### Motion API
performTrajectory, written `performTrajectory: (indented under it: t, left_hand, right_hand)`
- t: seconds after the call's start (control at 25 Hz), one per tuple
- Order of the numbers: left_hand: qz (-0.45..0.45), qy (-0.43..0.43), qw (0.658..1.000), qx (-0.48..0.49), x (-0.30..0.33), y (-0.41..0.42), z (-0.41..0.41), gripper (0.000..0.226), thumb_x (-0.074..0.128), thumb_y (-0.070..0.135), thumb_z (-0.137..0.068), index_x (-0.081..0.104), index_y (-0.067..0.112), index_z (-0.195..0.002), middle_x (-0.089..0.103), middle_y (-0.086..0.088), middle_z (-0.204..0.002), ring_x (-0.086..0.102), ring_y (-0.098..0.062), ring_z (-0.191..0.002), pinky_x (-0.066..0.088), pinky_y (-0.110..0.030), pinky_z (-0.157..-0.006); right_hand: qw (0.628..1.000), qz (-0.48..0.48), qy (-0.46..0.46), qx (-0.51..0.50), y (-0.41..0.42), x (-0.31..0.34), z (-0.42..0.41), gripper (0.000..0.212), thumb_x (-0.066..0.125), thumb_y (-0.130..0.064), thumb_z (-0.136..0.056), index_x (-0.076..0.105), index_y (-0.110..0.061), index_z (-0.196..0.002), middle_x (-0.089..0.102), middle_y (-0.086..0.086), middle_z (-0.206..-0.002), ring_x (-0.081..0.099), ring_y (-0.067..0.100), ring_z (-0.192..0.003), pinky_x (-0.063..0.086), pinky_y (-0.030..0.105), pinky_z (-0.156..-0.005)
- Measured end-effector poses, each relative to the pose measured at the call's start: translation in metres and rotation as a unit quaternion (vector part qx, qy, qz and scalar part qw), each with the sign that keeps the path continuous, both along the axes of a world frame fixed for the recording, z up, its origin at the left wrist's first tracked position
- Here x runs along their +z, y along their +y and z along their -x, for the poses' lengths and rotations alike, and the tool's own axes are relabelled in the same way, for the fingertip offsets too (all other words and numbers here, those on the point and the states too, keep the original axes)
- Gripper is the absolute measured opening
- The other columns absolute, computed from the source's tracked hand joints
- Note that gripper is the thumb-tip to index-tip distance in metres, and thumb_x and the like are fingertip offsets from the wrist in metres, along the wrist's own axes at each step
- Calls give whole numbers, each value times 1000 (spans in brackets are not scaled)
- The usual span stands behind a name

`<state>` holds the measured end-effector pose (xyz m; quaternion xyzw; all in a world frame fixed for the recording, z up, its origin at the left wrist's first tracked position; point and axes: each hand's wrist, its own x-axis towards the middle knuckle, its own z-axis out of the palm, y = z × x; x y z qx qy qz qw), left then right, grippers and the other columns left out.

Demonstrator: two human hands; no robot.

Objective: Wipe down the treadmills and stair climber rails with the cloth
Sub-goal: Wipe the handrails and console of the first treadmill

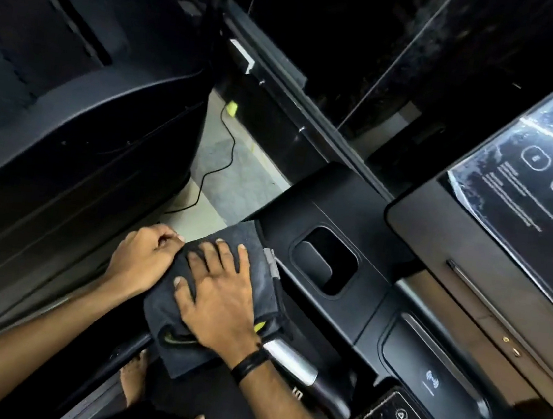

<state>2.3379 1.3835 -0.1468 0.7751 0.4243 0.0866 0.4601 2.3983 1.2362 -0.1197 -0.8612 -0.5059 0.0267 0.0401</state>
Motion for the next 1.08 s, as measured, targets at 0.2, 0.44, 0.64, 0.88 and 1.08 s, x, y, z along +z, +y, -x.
performTrajectory:
  t: [0.2,0.44,0.64,0.88,1.08]
  left_hand:
    - [-72,-26,997,-33,14,-29,-1,13,62,28,-95,73,20,-95,74,-5,-90,67,-32,-91,51,-38,-80]
    - [-83,-125,987,-64,26,-56,14,16,63,22,-96,67,28,-82,67,6,-66,62,-11,-65,46,-28,-65]
    - [-55,-215,973,-57,28,-61,34,23,61,15,-97,67,35,-88,71,13,-80,64,-1,-74,50,-20,-74]
    - [-68,-185,979,-48,28,-45,26,23,63,12,-94,66,32,-83,71,12,-85,68,-9,-85,47,-12,-78]
    - [-68,-182,979,-53,30,-29,7,11,65,14,-92,70,22,-87,71,10,-84,67,-13,-82,50,-23,-76]
  right_hand:
    - [997,-32,7,-63,-35,1,27,64,27,-58,-101,41,-17,-148,38,6,-155,22,28,-149,8,56,-123]
    - [996,-15,-2,-93,-78,5,37,94,46,-82,-80,32,-19,-149,38,6,-148,35,30,-137,25,60,-115]
    - [984,57,-24,-165,-83,7,35,119,79,-73,-57,25,-18,-147,44,12,-137,46,35,-122,36,60,-102]
    - [964,169,-54,-200,-37,16,18,76,85,-36,-74,46,-5,-131,51,18,-120,57,39,-108,48,57,-91]
    - [970,124,115,-176,-30,23,-11,40,84,-38,-63,61,-17,-88,68,5,-97,68,27,-93,49,31,-71]
